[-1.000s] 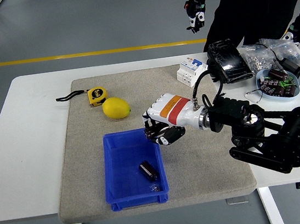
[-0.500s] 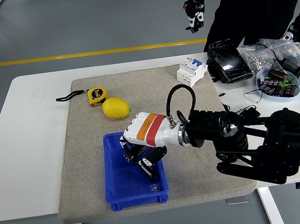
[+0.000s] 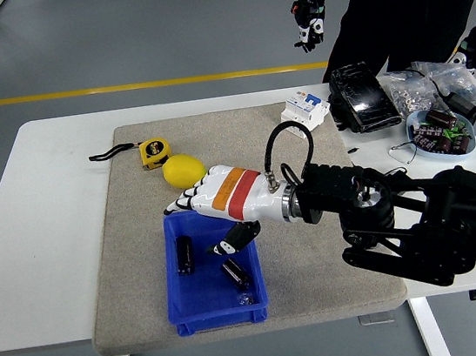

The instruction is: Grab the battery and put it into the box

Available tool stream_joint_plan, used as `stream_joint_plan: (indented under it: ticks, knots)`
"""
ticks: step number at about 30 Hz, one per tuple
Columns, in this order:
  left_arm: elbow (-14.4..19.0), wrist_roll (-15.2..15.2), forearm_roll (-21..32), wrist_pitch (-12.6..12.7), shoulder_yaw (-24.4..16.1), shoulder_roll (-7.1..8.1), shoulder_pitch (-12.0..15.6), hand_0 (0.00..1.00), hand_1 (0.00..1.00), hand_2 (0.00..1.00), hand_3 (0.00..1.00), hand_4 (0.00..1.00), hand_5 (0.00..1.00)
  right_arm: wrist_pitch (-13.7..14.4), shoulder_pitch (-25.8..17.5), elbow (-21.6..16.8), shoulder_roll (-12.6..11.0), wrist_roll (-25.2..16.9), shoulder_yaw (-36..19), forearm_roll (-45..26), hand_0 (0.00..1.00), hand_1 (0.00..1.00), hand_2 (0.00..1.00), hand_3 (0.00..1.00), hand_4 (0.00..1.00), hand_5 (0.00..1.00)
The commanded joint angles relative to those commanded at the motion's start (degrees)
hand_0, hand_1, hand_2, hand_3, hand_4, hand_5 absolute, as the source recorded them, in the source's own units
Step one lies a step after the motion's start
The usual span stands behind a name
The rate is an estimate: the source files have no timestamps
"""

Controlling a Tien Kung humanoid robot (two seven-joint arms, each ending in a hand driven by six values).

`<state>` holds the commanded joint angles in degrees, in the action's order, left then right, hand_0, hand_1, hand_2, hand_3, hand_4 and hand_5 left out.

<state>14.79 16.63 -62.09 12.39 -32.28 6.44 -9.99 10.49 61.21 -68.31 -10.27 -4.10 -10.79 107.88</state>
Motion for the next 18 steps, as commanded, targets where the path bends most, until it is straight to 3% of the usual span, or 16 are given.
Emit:
stream_joint_plan:
  ticks: [2, 3, 8, 9, 13, 15, 18]
  knots:
    - [0.0, -0.1, 0.3, 0.2, 0.2, -0.02, 0.0, 0.583, 0.591, 0.63, 0.581, 0.632, 0.589, 0.8, -0.5, -0.2, -1.3, 0.0, -3.1, -0.3, 0.516, 0.645, 0.805, 0.834, 0.748, 0.318]
    - [-0.1, -0.1, 0.4, 0.2, 0.1, -0.03, 0.0, 0.586, 0.591, 0.631, 0.581, 0.63, 0.588, 1.4, -0.7, -0.2, -2.1, 0.0, -4.6, -0.9, 0.511, 0.636, 0.78, 0.708, 0.762, 0.331]
    - [-0.1, -0.2, 0.6, 0.2, 0.2, -0.04, 0.1, 0.586, 0.591, 0.631, 0.581, 0.63, 0.588, 2.8, -2.6, 1.0, -5.5, -0.4, -8.5, -4.8, 0.511, 0.636, 0.78, 0.708, 0.762, 0.331]
    - [-0.1, -0.2, 0.6, 0.1, 0.2, -0.06, 0.2, 0.583, 0.59, 0.629, 0.58, 0.63, 0.588, 3.0, -3.4, 1.4, -6.0, -0.4, -9.2, -6.1, 0.523, 0.632, 0.75, 0.586, 0.75, 0.334]
    - [-0.2, -0.2, 0.8, 0.2, 0.3, -0.22, 0.3, 0.583, 0.59, 0.629, 0.58, 0.63, 0.588, 4.7, -7.0, 2.0, -7.9, -0.8, -12.2, -13.2, 0.523, 0.632, 0.75, 0.586, 0.75, 0.334]
    - [-0.2, -0.2, 0.7, 0.2, 0.2, -0.3, 0.3, 0.584, 0.59, 0.629, 0.581, 0.63, 0.59, 5.7, -9.2, 1.2, -9.0, -1.5, -14.0, -17.3, 0.574, 0.645, 0.752, 0.589, 0.761, 0.344]
    - [-0.2, -0.2, 1.0, 0.3, 0.2, -0.45, 0.4, 0.584, 0.59, 0.629, 0.581, 0.63, 0.59, 6.7, -13.0, -0.5, -10.6, -3.2, -16.7, -23.9, 0.574, 0.645, 0.752, 0.589, 0.761, 0.344]
